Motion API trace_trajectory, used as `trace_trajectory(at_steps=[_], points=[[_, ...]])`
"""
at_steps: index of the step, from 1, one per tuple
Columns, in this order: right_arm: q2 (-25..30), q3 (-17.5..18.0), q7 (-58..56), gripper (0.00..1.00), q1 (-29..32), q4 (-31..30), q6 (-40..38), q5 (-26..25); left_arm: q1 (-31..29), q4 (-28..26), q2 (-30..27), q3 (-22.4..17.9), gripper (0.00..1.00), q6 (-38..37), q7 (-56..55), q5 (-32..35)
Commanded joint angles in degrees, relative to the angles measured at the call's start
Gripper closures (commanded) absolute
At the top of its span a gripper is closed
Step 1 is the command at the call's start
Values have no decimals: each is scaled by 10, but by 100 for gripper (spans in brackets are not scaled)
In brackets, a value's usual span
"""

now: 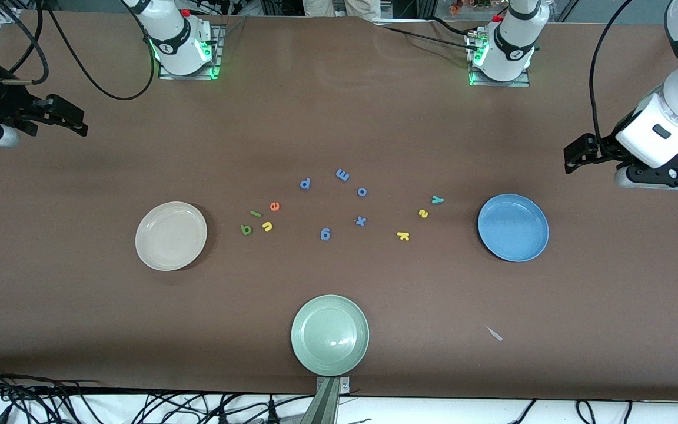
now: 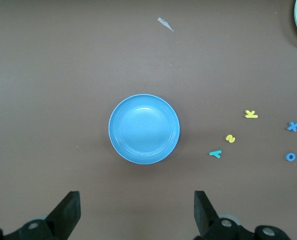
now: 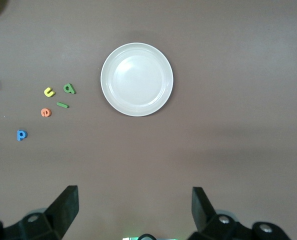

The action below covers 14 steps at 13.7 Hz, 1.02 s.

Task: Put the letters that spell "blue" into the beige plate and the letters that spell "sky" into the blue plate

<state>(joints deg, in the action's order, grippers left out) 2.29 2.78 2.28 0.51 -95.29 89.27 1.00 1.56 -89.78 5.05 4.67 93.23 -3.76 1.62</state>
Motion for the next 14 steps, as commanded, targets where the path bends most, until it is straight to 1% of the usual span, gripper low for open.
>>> trace_trajectory(at_steps=[1,5,7,8,10,12,14], points=[[-7,1,2,0,3,17,-10,-2,1,13,6,0,0,-2,-1,-5],[-10,1,1,0,3,17,-11,-2,8,15,15,2,0,-2,6,-4],[-23,1,-9,0,4,21,-6,-3,12,25,24,2,0,-3,6,-6],[-44,1,-10,0,3,33,-5,-3,17,26,31,5,0,-3,2,-6],[-131,3,-11,0,1,76,-21,-3,34,26,55,11,0,-3,6,-6],[-155,7,-8,0,-9,86,-24,-4,50,26,87,12,0,-4,7,-8],[-174,7,-8,0,-34,88,-15,-7,76,28,134,12,0,0,1,-9]])
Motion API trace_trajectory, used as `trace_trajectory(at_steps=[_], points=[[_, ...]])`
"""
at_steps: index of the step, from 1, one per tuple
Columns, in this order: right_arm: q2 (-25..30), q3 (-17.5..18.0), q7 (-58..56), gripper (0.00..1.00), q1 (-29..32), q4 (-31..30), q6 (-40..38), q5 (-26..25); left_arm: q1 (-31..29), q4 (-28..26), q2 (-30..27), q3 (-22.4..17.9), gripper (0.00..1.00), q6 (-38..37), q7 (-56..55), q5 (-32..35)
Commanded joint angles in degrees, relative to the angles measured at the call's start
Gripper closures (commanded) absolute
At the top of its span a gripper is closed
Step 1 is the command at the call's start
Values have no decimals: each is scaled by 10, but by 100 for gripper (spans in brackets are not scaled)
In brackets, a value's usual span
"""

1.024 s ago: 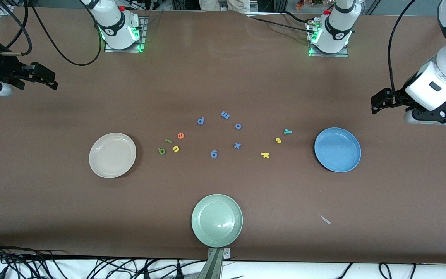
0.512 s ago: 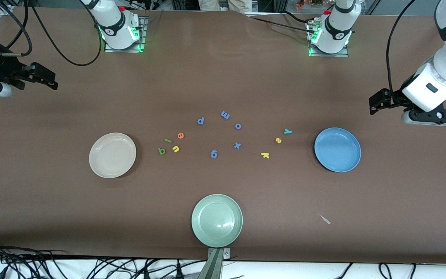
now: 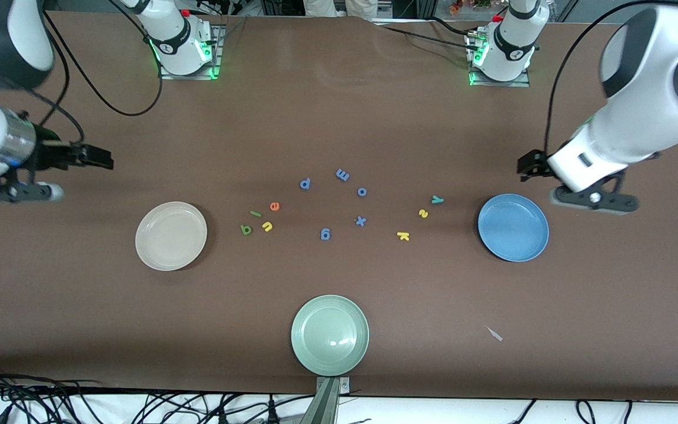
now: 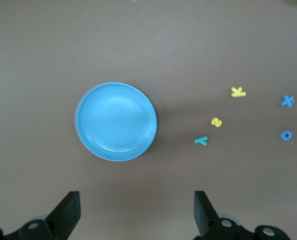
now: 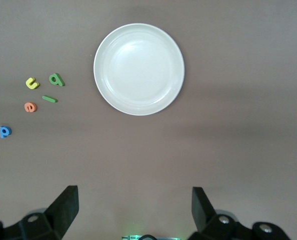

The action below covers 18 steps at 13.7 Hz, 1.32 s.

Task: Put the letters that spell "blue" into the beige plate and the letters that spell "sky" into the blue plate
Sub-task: 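Reach the right gripper to the green q while the left gripper reaches yellow letters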

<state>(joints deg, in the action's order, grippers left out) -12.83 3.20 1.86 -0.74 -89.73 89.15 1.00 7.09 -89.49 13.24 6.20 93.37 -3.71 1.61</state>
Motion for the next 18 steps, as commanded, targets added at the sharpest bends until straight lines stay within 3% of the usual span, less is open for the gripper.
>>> trace_trajectory(at_steps=[1,3,7,10,14,16,18], points=[[-33,2,-4,0,-29,32,-10,-8,41,25,75,-3,0,19,-1,-4],[-42,1,-5,0,-35,32,-4,-10,59,21,107,-3,0,79,3,-2],[-60,-2,-17,0,-71,12,49,-1,116,23,157,0,0,97,21,-5],[-67,22,106,0,-89,-58,172,-2,137,24,195,1,0,141,53,-6],[-99,77,251,0,-88,-151,367,-5,131,20,256,1,0,258,267,-10],[-128,95,286,0,-89,-185,460,-22,134,20,281,1,0,304,343,-10],[-162,102,303,0,-90,-188,498,-73,140,20,303,1,0,343,402,-3]])
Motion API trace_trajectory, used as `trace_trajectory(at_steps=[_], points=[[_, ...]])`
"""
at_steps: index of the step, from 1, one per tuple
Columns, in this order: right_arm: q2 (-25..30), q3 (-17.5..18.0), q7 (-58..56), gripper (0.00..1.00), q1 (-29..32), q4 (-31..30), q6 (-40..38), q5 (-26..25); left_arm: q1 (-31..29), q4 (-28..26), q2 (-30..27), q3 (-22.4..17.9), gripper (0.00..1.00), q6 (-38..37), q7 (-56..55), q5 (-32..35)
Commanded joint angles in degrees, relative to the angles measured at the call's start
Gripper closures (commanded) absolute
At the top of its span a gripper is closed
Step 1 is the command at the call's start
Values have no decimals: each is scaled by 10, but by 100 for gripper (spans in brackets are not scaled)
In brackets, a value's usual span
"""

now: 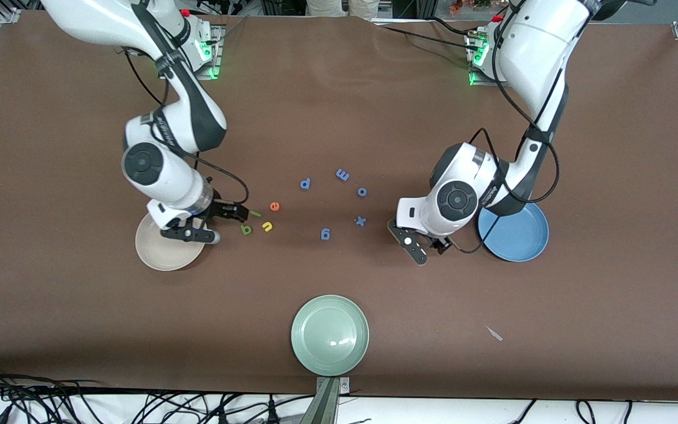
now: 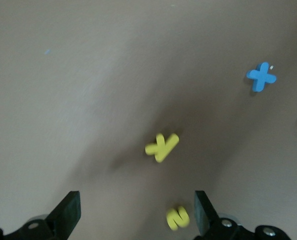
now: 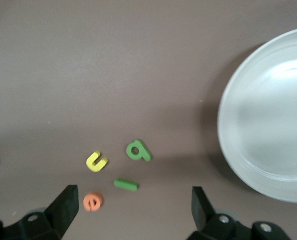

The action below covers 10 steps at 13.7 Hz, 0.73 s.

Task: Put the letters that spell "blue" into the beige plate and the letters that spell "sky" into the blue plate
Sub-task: 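Reach the right gripper to the green q while the left gripper reaches yellow letters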

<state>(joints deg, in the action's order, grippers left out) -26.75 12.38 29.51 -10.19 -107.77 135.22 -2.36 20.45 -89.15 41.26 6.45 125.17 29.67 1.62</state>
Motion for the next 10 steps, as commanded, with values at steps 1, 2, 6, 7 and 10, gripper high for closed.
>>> trace_trajectory(at_steps=[1,2,6,7,10], points=[[-39,11,45,0,4,-8,56,-67,6,13,32,0,0,53,105,-11],[-54,11,64,0,4,-8,78,-90,6,12,37,8,0,70,115,-11],[-71,11,80,1,4,-18,97,-114,18,11,56,12,0,94,122,-7],[-71,11,85,2,4,-23,104,-114,19,9,55,12,1,93,125,-3],[-74,11,87,14,4,-33,123,-114,26,5,54,12,27,91,131,-2]])
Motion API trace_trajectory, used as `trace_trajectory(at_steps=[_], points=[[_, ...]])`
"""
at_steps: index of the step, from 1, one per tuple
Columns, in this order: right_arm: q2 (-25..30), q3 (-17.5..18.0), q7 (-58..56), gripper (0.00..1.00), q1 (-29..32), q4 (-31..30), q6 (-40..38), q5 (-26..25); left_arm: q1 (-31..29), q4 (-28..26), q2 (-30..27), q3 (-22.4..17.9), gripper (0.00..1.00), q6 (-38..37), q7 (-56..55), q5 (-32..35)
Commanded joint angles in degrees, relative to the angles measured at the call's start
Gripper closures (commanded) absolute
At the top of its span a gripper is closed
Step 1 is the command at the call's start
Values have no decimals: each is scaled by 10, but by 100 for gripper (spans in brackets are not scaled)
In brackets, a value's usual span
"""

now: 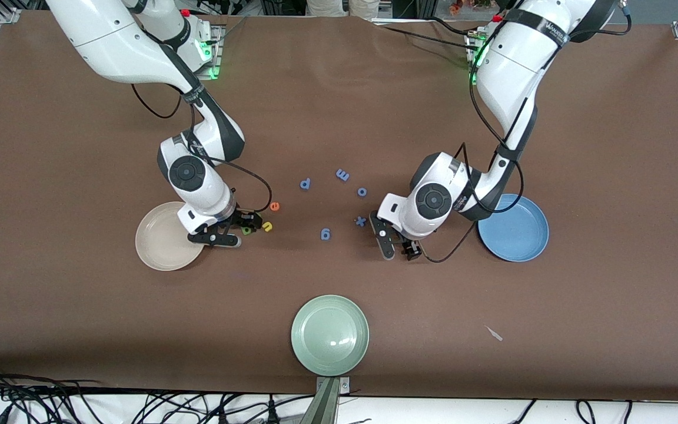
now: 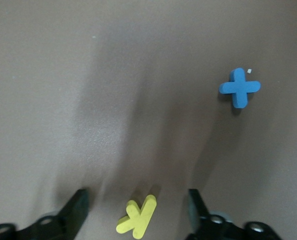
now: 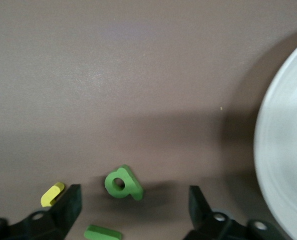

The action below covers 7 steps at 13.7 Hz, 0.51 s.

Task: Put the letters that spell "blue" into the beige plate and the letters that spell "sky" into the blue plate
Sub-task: 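Reach the right gripper to the green q while the left gripper reaches yellow letters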

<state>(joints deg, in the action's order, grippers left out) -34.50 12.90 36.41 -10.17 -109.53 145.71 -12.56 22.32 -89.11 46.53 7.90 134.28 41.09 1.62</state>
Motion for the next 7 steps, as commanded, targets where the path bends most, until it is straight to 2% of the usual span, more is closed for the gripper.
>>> trace_trajectory(at_steps=[1,2,4,7], points=[[1,6,23,20,2,-18,19,-12,6,3,0,-3,40,-2,18,-1],[1,5,23,24,1,-23,26,-13,8,1,-2,-3,53,-5,18,-1],[0,5,23,28,0,-41,51,-13,8,-3,-4,-4,72,-9,18,14],[0,5,24,33,-4,-45,58,-14,7,-3,-13,-5,72,-41,15,50]])
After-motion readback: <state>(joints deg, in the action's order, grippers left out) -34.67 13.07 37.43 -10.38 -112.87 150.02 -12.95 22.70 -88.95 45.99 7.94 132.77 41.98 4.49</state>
